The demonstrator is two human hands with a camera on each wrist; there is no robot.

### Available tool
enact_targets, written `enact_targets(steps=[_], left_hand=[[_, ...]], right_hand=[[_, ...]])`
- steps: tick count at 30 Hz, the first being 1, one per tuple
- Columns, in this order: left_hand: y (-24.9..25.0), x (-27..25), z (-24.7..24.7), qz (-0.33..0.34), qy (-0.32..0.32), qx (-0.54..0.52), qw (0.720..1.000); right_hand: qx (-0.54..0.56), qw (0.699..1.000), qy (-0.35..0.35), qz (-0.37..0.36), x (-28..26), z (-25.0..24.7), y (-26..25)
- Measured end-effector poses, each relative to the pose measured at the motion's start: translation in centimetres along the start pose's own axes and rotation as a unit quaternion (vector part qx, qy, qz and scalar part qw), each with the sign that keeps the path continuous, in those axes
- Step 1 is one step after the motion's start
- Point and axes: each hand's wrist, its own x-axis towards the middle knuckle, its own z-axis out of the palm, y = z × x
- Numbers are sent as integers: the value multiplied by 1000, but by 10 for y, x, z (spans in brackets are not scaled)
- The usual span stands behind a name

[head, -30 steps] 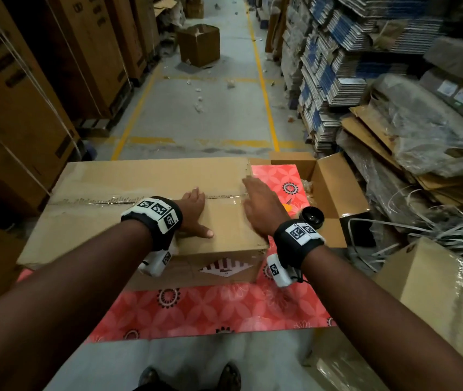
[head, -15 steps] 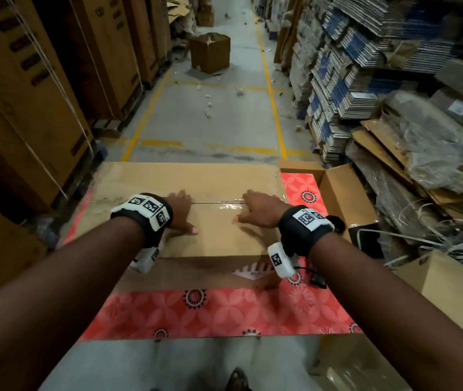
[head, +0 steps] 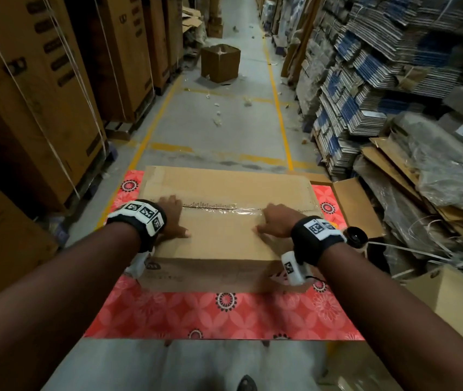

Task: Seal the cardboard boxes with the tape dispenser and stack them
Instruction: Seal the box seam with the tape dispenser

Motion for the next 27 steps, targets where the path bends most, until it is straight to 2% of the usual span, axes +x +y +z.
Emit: enact_targets(steps=[2,5,8,12,14,18,21,25,27], left_hand=[[12,3,1,51,12,-17,998],[17,0,16,70,3,-12,997],[-11,-11,25,50,21,-24,998],[-61,-21,20,9,22,-38,999],[-72,-21,18,6,37,-62,997],[-71,-20,24,19,55,-111,992],[-68,-24,30,-2,79,-151,985],[-74,-28,33,-24,80,-246,966],[-82,-28,37,-23,83,-290,953]], right_hand=[[60,997,19,-54,6,2,-41],[68,995,-28,-64,13,13,-84],[42,998,-36,-43,13,20,-75],[46,998,-42,24,2,12,-41],[27,999,-21,33,5,9,-48],[103,993,44,-48,20,17,-116],[65,996,4,-56,27,33,-157],[40,999,-12,-31,28,33,-136],[43,999,-11,10,25,27,-120]])
